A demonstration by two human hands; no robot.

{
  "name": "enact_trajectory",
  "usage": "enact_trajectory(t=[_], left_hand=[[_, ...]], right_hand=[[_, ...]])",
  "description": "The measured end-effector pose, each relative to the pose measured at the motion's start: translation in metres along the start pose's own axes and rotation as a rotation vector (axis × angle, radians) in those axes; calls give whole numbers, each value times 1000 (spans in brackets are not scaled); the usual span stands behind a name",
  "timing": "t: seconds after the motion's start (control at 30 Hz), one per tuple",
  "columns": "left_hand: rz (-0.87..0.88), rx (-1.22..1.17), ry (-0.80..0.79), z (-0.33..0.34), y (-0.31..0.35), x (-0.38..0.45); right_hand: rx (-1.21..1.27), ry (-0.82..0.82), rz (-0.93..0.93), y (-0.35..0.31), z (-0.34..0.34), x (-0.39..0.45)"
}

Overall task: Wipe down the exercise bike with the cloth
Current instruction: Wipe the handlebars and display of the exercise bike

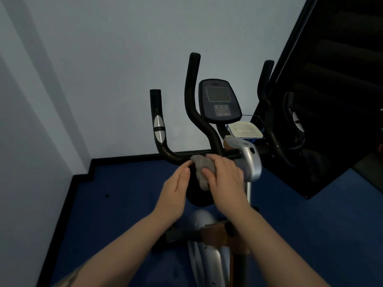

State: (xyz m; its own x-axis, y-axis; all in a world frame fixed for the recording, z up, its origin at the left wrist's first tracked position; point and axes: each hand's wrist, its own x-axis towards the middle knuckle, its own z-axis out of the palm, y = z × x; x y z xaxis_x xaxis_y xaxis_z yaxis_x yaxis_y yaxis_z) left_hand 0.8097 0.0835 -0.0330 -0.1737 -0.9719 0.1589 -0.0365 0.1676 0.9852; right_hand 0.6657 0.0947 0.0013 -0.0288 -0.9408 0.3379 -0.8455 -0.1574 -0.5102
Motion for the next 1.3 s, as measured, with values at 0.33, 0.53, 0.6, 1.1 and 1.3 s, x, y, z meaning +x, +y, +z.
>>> enact_trajectory(t=[0.33,0.53,0.6,1.1,1.3], left_hand=[[-13,-66,50,3,-2,-4],[0,-80,201,15,-4,-8],[-12,-75,236,17,-4,-9],[-109,-150,164,7,2,-38],[-171,-212,109,0,3,-43]], right_hand=[[-333,-300,-120,0,-21,27],[-11,-754,-221,-13,-26,66],[104,-801,-199,-12,-25,68],[241,-1216,-288,-20,-16,106],[-63,-1020,-560,-8,-20,110]])
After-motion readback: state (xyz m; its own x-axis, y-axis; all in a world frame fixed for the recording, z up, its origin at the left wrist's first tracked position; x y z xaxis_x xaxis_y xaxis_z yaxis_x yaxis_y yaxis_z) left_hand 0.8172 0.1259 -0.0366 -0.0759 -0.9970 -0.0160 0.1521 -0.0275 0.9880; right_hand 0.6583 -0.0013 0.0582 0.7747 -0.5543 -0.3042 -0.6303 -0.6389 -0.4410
